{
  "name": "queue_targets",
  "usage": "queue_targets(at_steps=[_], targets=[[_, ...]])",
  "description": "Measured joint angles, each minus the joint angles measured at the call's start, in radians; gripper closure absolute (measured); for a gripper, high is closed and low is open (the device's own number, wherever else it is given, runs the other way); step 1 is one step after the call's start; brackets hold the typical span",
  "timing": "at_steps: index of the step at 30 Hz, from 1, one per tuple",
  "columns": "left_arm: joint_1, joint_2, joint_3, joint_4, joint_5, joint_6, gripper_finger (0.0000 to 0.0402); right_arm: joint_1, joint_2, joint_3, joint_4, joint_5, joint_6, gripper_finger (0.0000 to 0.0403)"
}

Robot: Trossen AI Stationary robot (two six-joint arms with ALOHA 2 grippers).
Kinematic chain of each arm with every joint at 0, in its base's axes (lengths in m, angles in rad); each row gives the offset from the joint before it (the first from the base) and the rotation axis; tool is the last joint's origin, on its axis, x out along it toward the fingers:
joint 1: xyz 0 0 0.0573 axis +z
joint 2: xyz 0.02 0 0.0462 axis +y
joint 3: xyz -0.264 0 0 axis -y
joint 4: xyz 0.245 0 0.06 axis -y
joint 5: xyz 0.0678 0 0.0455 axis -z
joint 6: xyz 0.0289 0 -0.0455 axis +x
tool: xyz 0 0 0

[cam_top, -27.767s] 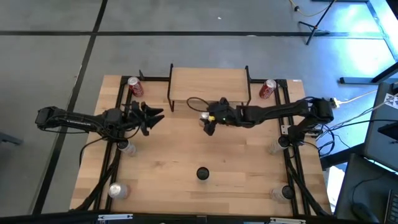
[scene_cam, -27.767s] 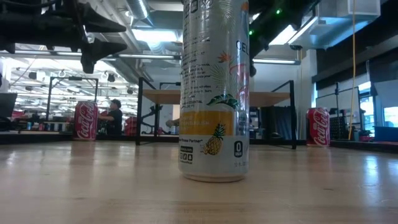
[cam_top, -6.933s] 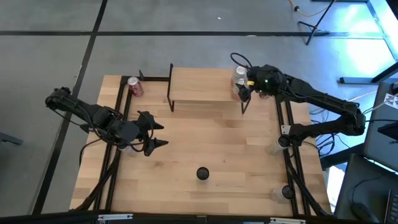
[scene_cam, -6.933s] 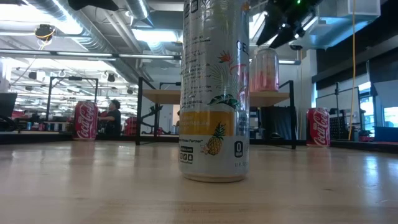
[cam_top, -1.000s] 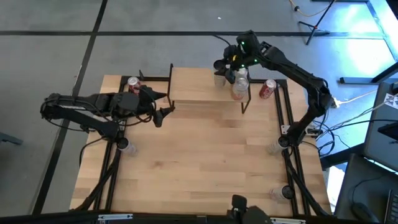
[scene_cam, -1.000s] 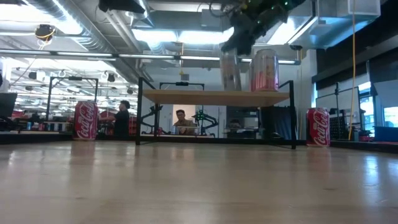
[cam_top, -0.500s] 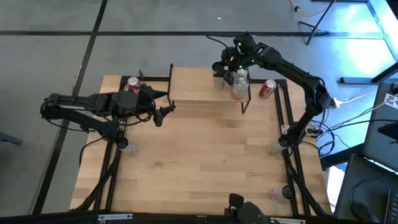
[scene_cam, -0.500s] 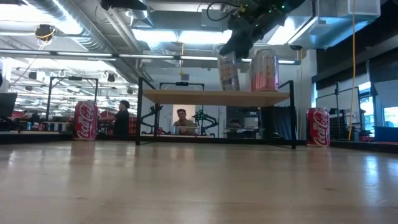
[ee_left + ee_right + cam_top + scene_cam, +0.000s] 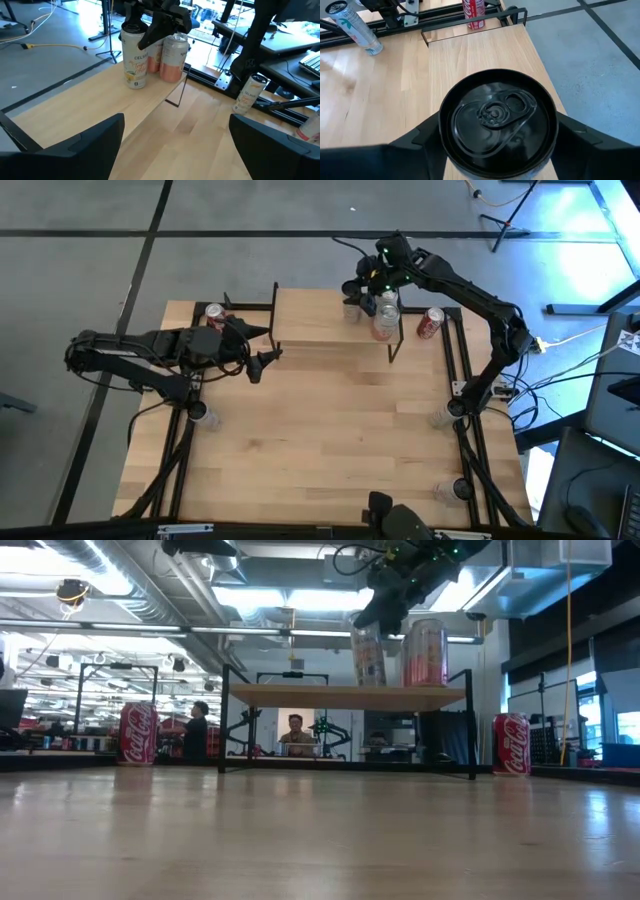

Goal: Place canned beverage on shelf
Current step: Put the bottom center white and yellow soda can on the shelf

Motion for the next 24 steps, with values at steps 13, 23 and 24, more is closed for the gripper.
queue_targets(at_steps=[13,23,24], targets=[[0.0,0.0,0.0,0.0,0.008,-0.011,0.0044,0.0,0.001,0.0,0.001,0.005,-0.008,0.012],[0.0,0.0,0.0,0.0,0.008,-0.01,0.0044,0.0,-0.001,0.0,-0.007,0.027,0.039,0.0119],[0.0,0.0,0.0,0.0,0.008,-0.01,0.0044,0.0,-0.002,0.0,-0.009,0.027,0.04,0.0119]])
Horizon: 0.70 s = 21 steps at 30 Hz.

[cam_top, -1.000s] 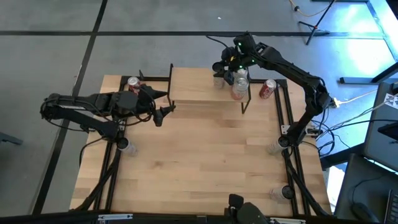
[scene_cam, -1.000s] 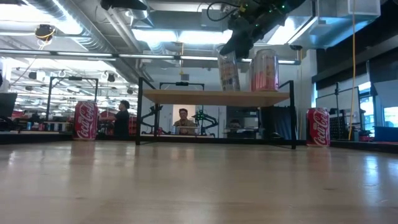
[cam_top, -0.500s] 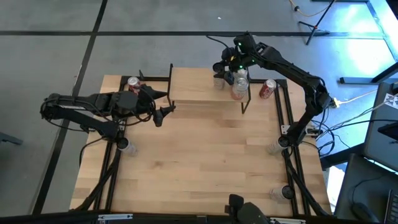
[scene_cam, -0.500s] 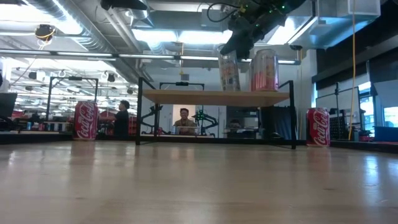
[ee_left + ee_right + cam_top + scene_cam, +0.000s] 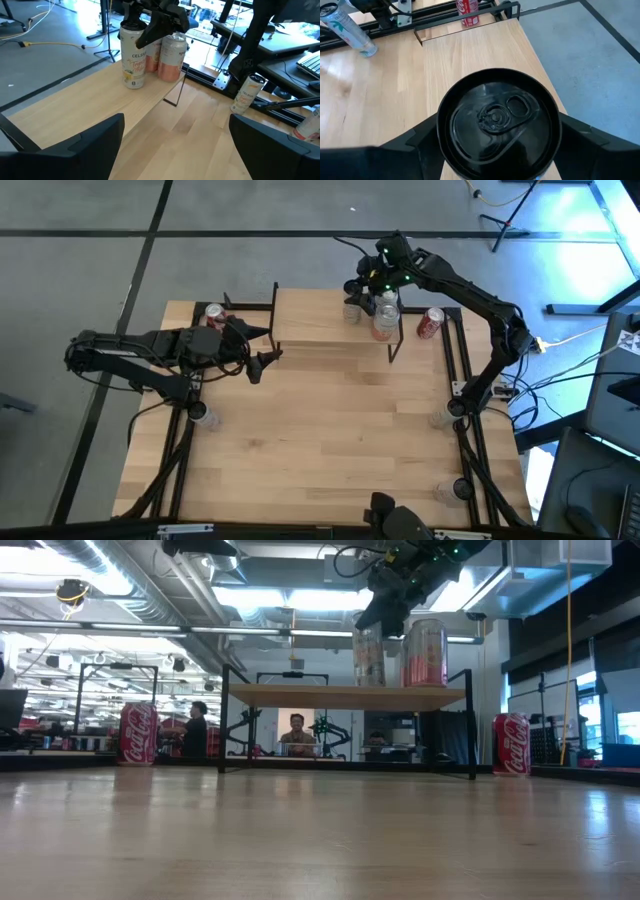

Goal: Place canned beverage on shelf
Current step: Put the bottom center white and yellow soda can on the shelf, then put the top right white and yellow soda can on the shelf aligned with the other white and yellow soda can

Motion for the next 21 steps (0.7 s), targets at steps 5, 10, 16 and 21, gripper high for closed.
queue_targets(at_steps=[5,10,16,21], targets=[[0.0,-0.002,0.0,0.007,0.001,0.001,0.0044,0.0,-0.008,0.007,-0.006,0.042,0.004,0.0118],[0.0,-0.022,0.0,0.02,0.022,0.001,0.0044,0.0,-0.019,0.071,-0.03,0.09,-0.001,0.0118],[0.0,-0.075,0.0,0.02,0.031,0.001,0.0044,0.0,-0.019,0.172,-0.099,0.105,0.01,0.0118],[0.0,-0.123,0.0,0.02,0.115,0.021,0.0044,0.026,-0.019,0.253,-0.133,0.05,0.08,0.0118]])
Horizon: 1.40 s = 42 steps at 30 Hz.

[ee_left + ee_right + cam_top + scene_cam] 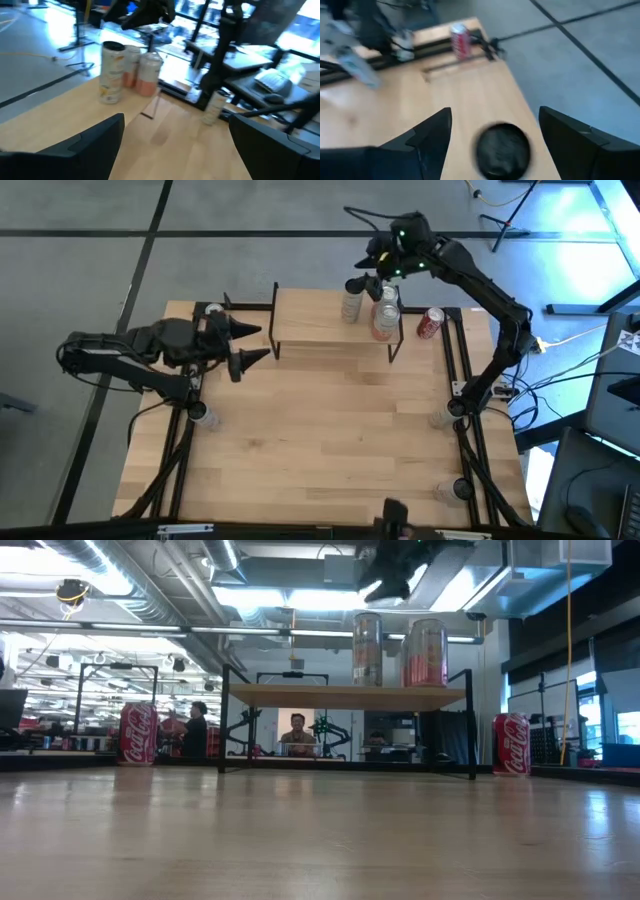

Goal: Place canned beverage on shelf
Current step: Put the top right white and yellow soda can on the shelf aligned with the other white and yellow soda can

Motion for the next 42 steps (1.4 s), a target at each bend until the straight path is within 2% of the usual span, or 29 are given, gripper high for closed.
queue_targets(at_steps=[4,13,21,26,32,37,42], targets=[[0.0,-0.015,0.0,-0.005,0.052,0.016,0.0044,0.089,-0.001,0.033,0.003,-0.019,0.021,0.0118],[-0.002,-0.018,0.0,-0.071,0.172,-0.002,0.0044,0.342,0.0,0.033,-0.001,0.032,0.101,0.0118],[-0.096,0.001,0.013,-0.139,0.2,-0.052,0.0044,0.54,0.0,-0.004,0.01,0.042,0.193,0.0118],[-0.159,0.089,0.122,-0.229,0.186,-0.084,0.0044,0.644,0.0,-0.09,0.042,0.028,0.252,0.0118],[-0.244,0.215,0.256,-0.494,0.107,-0.263,0.0044,0.757,0.0,-0.162,0.01,0.108,0.292,0.0118],[-0.284,0.269,0.33,-0.678,0.144,-0.478,0.0044,0.83,0.0,-0.177,-0.138,0.12,0.294,0.0118],[-0.312,0.273,0.344,-0.821,0.161,-0.638,0.0044,0.888,0.0,-0.177,-0.234,0.159,0.29,0.0118]])
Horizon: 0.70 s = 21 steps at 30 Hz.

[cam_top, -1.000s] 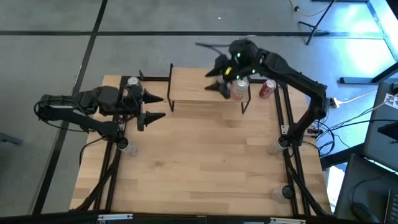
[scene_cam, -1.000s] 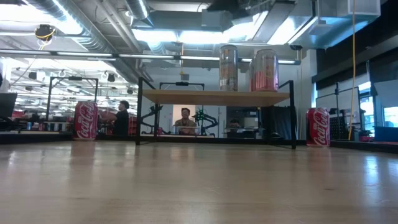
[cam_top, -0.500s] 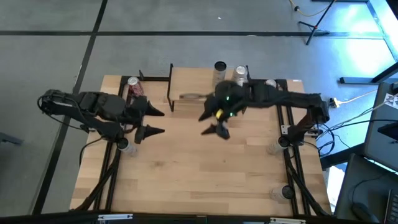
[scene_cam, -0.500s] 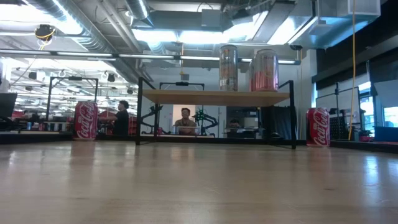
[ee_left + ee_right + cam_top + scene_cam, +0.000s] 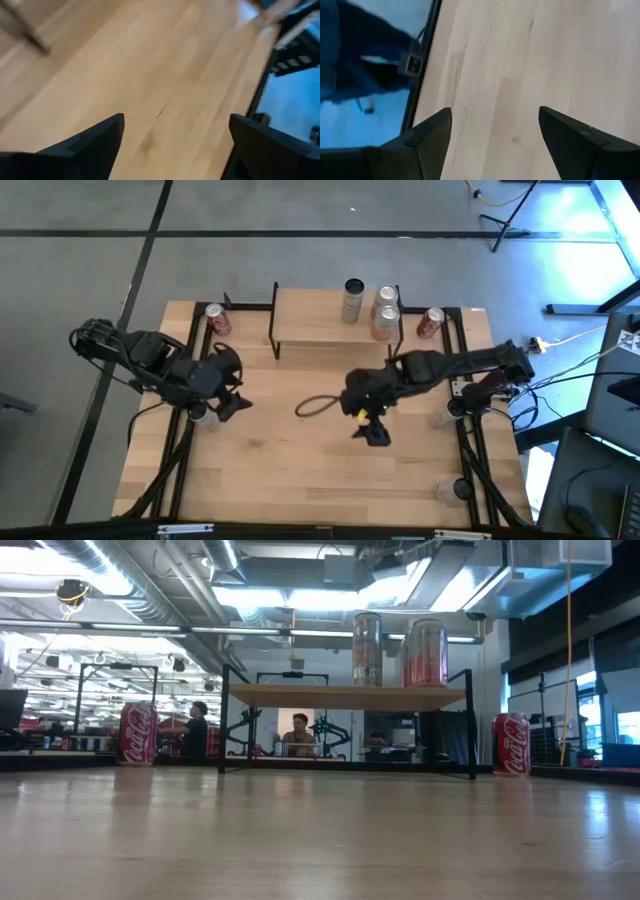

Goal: Place canned beverage on shelf
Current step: Put the top right white and yellow soda can on the shelf aligned with the other white and yellow soda can

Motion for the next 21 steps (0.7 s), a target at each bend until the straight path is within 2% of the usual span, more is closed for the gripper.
queue_targets(at_steps=[5,12,17,21], targets=[[-0.047,0.0,0.0,-0.168,0.048,-0.135,0.0044,0.03,0.0,0.0,-0.079,0.003,-0.003,0.0118],[-0.054,0.0,0.0,-0.318,0.086,-0.151,0.0044,0.019,-0.003,0.0,-0.132,0.087,-0.018,0.0118],[-0.029,-0.012,-0.002,-0.301,0.089,-0.123,0.0044,-0.032,-0.021,0.0,-0.207,0.087,-0.057,0.0118],[0.023,-0.004,-0.002,-0.255,0.067,-0.077,0.0044,-0.079,-0.098,0.0,-0.263,0.087,-0.053,0.0118]])
